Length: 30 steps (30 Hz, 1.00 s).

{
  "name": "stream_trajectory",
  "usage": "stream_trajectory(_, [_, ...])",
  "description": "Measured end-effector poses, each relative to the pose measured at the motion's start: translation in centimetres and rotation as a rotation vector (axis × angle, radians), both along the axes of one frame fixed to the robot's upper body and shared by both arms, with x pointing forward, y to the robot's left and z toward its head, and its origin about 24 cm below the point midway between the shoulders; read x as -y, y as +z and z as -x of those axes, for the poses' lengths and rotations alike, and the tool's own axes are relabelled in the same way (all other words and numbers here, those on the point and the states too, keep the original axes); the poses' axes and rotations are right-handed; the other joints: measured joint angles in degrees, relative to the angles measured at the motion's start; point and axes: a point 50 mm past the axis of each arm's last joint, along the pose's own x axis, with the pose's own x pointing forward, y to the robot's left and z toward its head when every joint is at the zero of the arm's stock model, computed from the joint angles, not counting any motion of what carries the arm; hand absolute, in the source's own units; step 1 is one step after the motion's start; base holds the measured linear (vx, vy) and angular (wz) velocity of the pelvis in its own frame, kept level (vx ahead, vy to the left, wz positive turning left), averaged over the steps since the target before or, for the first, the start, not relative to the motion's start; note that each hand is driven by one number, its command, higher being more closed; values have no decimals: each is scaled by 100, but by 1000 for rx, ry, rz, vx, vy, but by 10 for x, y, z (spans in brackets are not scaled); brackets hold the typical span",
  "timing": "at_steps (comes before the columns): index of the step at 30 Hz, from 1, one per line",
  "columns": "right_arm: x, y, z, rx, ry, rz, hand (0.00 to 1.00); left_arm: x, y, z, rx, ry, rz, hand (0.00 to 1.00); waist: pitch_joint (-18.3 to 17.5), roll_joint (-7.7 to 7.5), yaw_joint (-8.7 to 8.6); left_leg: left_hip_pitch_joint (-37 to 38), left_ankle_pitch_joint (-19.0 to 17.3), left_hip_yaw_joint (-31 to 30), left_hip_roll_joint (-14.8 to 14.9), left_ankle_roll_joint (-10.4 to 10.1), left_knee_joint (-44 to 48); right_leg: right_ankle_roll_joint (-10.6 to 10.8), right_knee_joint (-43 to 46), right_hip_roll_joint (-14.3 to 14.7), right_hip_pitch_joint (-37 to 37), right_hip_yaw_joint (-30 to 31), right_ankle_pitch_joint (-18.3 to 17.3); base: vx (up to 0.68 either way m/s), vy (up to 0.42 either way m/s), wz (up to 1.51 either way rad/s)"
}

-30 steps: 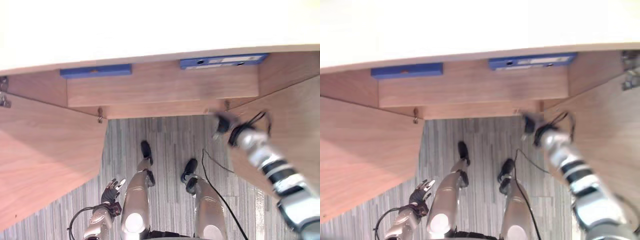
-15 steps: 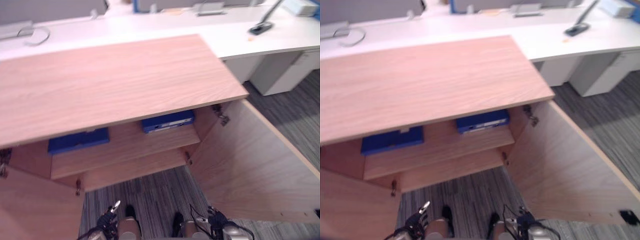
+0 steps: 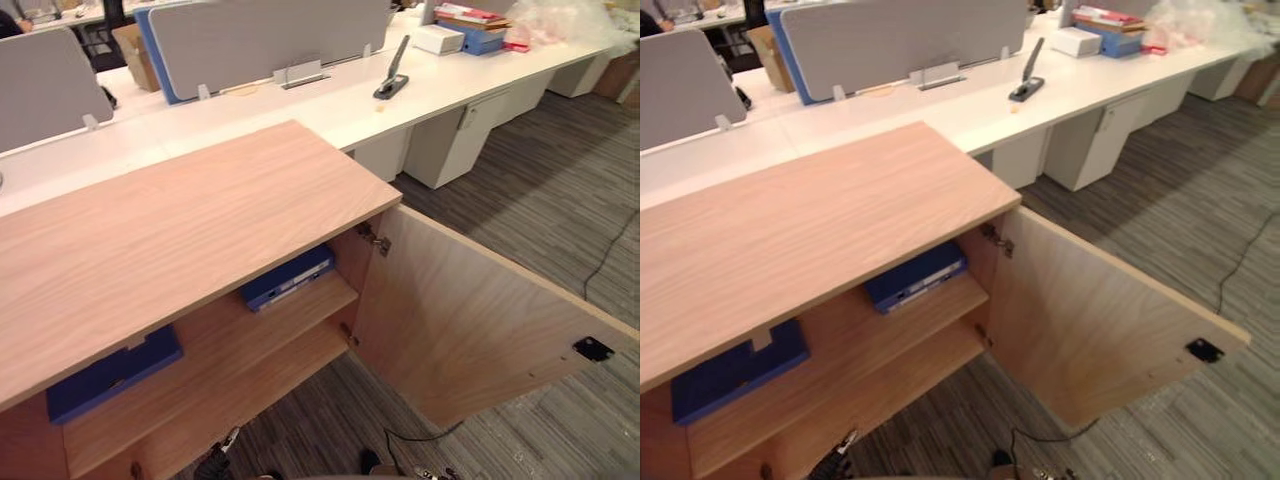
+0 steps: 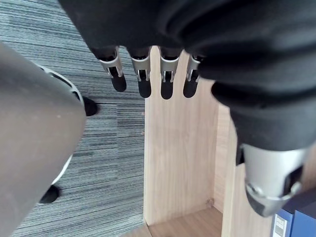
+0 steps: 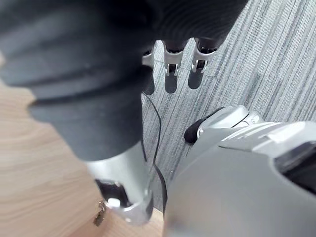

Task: Walk over to the cabinet, pick up the folder, carry it to the office cabinet, place the folder inside the office cabinet, then close the office cabinet door

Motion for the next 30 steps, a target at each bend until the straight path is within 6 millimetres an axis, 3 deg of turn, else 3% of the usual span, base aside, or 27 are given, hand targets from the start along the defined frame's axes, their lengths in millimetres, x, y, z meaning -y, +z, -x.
stream_trajectory(2, [-1,1,-3,18,0,2,0,0,0,0,-4,-13,-12,0,41,-29,1,172,-12,324,29,18,-63,-1,148,34,-95,80,-5,-61,27,-67])
stream_trajectory(3, [-1,2,-6,31,-1,4,0,1,0,0,-5,-20,-14,0,52,-18,19,216,-23,535,75,39,-63,-145,291,-38,-221,-169,-133,-130,35,-120])
stream_trajectory(4, [0,3,-9,48,-12,5,0,1,1,-4,8,-34,-24,0,101,-39,47,344,-37,995,107,52,-74,-312,721,-484,-385,-1369,-267,-123,33,-125])
stream_trajectory(6, [0,4,-10,62,-40,-1,0,1,1,-5,9,-35,-25,0,176,-34,44,512,-67,1277,171,13,-74,-345,857,-744,-352,-2074,-283,-58,11,-121])
stream_trajectory(7, [1,4,-9,67,-53,0,0,1,1,-6,10,-36,-24,0,212,-68,45,685,-93,1683,279,-42,-52,-563,977,-946,-326,-2851,-365,0,-17,-122])
stream_trajectory(9, [1,4,-7,69,-81,-3,0,1,2,-7,11,-37,-23,0,193,-76,74,811,-101,2040,401,-46,-84,-912,981,-1034,-305,-3633,-452,32,-38,-126])
stream_trajectory(10, [2,4,-6,68,-95,-4,0,3,2,-8,11,-38,-17,0,179,5,79,869,-104,2237,541,-33,-200,-1066,1038,-1055,-251,-4100,-557,53,-80,-131])
stream_trajectory(11, [2,4,-6,68,-98,-4,0,1,2,-9,14,-38,-19,0,134,-3,60,879,-51,2490,653,-218,-241,-1107,1716,-1348,-415,-4337,-699,69,-124,-108])
stream_trajectory(12, [-3,1,6,40,-133,-21,0,-8,5,-15,30,-48,-45,0,49,-275,2,915,-128,2557,539,-377,-50,-874,2124,-1778,-412,-4359,-768,111,-165,-86])
stream_trajectory(13, [-6,0,11,20,-140,-32,0,-9,6,-17,33,-53,-48,0,63,-310,14,947,-175,2604,545,-392,41,-658,2146,-1732,-416,-4316,-809,109,-211,-65])
stream_trajectory(15, [3,1,15,12,-157,-7,0,10,2,-18,20,-82,3,0,-60,-12,22,1017,-272,2243,567,-186,-234,-581,1501,-1085,-326,-4071,-573,22,-115,-90])
stream_trajectory(16, [4,1,14,11,-160,-9,0,14,2,-19,23,-90,10,0,-73,17,34,1058,-284,2251,584,-154,-289,-574,1306,-912,-336,-3951,-503,-49,-5,-121])
stream_trajectory(18, [-1,-1,4,18,-146,-30,0,17,3,-29,34,-158,3,0,-93,13,18,1060,-325,2437,714,-61,-287,-647,600,-366,-324,-3658,-216,-41,-45,-110])
stream_trajectory(20, [-4,-2,2,10,-142,-42,0,23,5,-36,47,-184,7,0,-59,-53,-1,1050,-308,2453,729,-49,-277,-655,175,-153,-296,-3476,42,-22,-25,-69])
stream_trajectory(26, [-2,0,-4,12,-79,-27,0,23,4,-34,31,-193,-13,0,-42,-36,-89,1064,-266,1958,660,-70,103,-536,-973,26,270,-3244,750,38,2,-21])
stream_trajectory(30, [8,13,-49,141,-39,24,0,13,4,-27,9,-210,-42,0,-45,-24,-57,1055,-270,1965,617,-81,79,-524,-1146,21,294,-3163,838,17,24,-6])
